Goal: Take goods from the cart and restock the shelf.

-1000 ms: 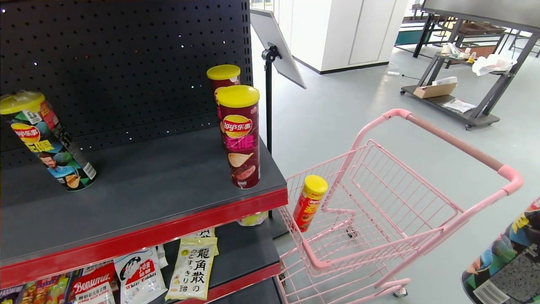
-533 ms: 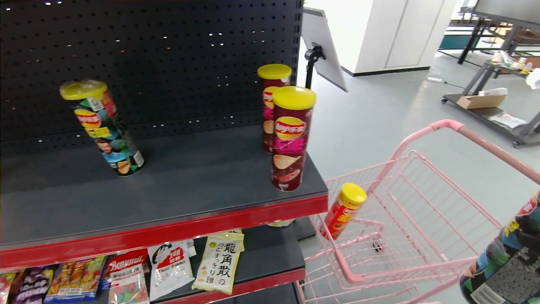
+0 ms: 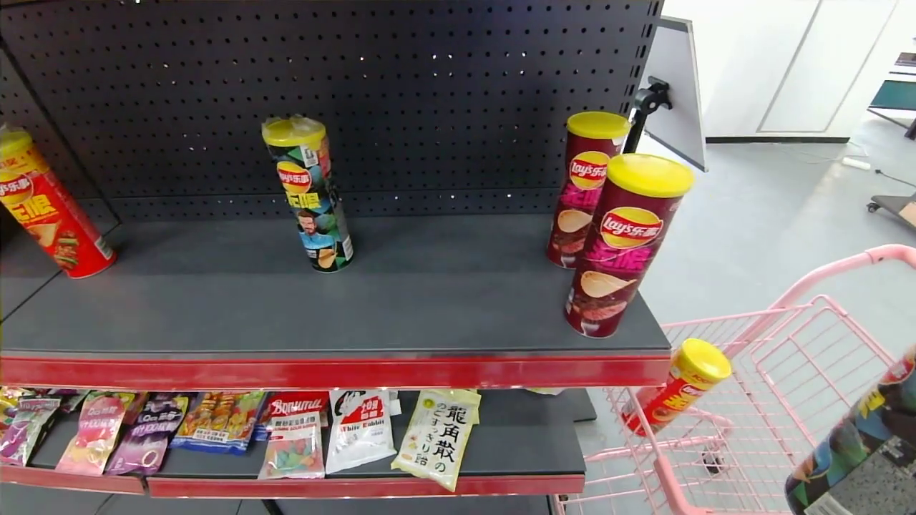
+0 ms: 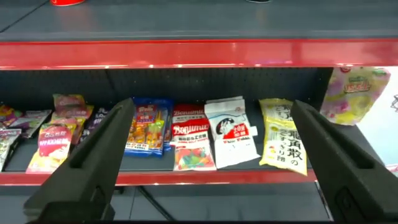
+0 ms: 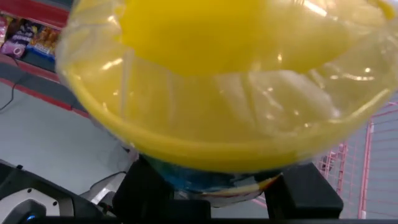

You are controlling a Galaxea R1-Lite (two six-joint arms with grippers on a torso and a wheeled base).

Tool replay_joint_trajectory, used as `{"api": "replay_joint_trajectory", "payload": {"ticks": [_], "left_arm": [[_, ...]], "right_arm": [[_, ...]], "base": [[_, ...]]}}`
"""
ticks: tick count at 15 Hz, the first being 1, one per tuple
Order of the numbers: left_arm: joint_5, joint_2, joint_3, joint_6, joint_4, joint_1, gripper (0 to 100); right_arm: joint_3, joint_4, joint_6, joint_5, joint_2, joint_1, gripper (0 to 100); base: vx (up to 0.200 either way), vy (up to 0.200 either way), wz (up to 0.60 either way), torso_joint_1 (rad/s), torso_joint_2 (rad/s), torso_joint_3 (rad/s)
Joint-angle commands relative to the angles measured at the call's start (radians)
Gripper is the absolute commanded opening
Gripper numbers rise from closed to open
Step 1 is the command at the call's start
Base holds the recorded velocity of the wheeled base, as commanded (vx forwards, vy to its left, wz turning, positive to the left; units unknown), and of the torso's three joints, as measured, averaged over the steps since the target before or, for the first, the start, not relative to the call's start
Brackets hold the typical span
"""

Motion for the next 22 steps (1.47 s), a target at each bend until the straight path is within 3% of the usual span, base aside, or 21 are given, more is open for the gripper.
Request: {"api": "replay_joint_trajectory", "payload": {"ticks": [1,4,6,10,15,20,22], "left_arm": [[0.0,0.001,0.001,0.001,0.0,-0.001,100],[0.0,0.001,0.001,0.001,0.0,-0.001,100],[0.0,0.001,0.001,0.001,0.0,-0.001,100],[0.0,0.001,-0.001,-0.001,0.0,-0.001,100],[0.0,0.001,0.001,-0.001,0.0,-0.001,100],[0.0,0.001,-0.001,-0.001,0.0,-0.001,100],[0.0,0.001,0.001,0.001,0.0,-0.001,100]], "right_arm": [[0.007,-0.001,-0.004,0.009,-0.037,0.011,0],[0.032,-0.048,-0.006,0.038,-0.051,0.027,0],[0.061,-0.156,-0.006,0.038,-0.035,0.027,0],[0.073,-0.16,-0.004,0.175,-0.055,0.046,0],[0.081,-0.165,-0.006,0.195,-0.032,0.11,0],[0.087,-0.163,-0.004,0.195,-0.026,0.11,0],[0.087,-0.165,-0.004,0.195,-0.015,0.109,0]], "base": [[0.0,0.2,0.0,0.002,0.0,0.002],[0.0,0.2,0.0,0.003,0.0,0.004],[0.0,0.2,0.0,-0.01,0.0,0.0],[0.0,0.2,0.0,0.002,0.01,0.001],[0.0,0.2,0.0,0.001,0.0,0.002],[0.0,0.2,0.0,0.002,0.01,0.003],[0.0,0.0,0.0,0.0,0.0,0.0]]}}
